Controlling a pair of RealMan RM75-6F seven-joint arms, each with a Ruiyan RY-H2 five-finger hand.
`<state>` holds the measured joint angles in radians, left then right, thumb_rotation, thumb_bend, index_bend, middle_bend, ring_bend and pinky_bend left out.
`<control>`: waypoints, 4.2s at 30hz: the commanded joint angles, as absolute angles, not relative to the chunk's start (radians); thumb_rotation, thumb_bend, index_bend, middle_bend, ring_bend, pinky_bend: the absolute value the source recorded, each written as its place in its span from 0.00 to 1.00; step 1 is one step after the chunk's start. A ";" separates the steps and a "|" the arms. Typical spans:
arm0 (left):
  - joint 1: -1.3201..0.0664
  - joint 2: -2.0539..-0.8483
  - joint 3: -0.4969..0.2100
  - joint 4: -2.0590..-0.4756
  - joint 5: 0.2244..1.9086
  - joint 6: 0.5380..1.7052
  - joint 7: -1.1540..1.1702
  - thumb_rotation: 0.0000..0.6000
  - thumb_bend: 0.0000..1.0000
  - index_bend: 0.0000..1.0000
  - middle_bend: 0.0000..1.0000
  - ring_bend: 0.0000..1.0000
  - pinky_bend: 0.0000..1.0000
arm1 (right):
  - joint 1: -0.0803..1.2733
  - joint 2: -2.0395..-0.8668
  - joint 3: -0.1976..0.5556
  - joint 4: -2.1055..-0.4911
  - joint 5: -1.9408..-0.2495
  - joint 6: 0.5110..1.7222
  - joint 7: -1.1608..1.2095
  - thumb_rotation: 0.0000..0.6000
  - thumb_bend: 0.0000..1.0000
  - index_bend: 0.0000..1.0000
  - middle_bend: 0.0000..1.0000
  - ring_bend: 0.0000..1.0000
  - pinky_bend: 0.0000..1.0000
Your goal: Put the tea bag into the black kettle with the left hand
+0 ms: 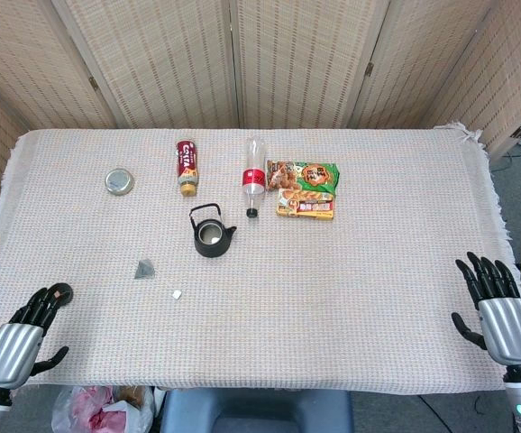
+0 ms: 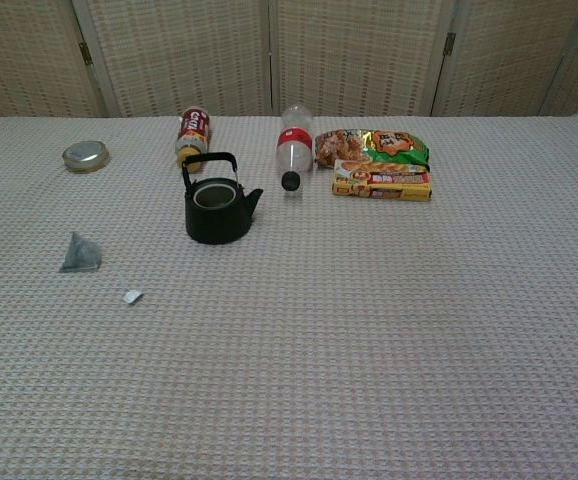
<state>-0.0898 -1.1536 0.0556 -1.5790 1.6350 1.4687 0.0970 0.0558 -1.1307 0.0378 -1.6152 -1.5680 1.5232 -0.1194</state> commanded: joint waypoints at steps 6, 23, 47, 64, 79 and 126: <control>-0.081 -1.158 0.070 -1.585 1.662 1.485 0.106 1.00 0.27 0.11 0.04 0.02 0.27 | 0.057 -1.127 0.030 -1.616 -1.587 1.524 -0.109 1.00 0.23 0.00 0.00 0.00 0.00; -0.258 -1.095 0.051 -1.753 1.817 1.340 0.109 1.00 0.26 0.38 1.00 1.00 1.00 | 0.085 -1.126 0.021 -1.621 -1.636 1.502 -0.097 1.00 0.23 0.00 0.00 0.00 0.00; -0.660 -1.211 -0.141 -1.720 1.320 0.741 0.184 1.00 0.26 0.41 1.00 1.00 1.00 | 0.096 -1.126 0.041 -1.612 -1.580 1.477 -0.097 1.00 0.23 0.00 0.00 0.00 0.00; -0.717 -1.314 -0.108 -1.561 1.189 0.732 0.228 1.00 0.27 0.45 1.00 1.00 1.00 | 0.106 -1.124 0.043 -1.614 -1.563 1.461 -0.099 1.00 0.23 0.00 0.00 0.00 0.00; -0.750 -1.376 -0.086 -1.508 1.141 0.737 0.262 1.00 0.34 0.48 1.00 1.00 1.00 | 0.097 -1.119 0.034 -1.612 -1.585 1.484 -0.087 1.00 0.23 0.00 0.00 0.00 0.00; -0.780 -1.476 -0.047 -1.367 1.207 0.716 0.162 1.00 0.35 0.45 1.00 1.00 1.00 | 0.093 -1.123 0.038 -1.614 -1.571 1.490 -0.098 1.00 0.23 0.00 0.00 0.00 0.00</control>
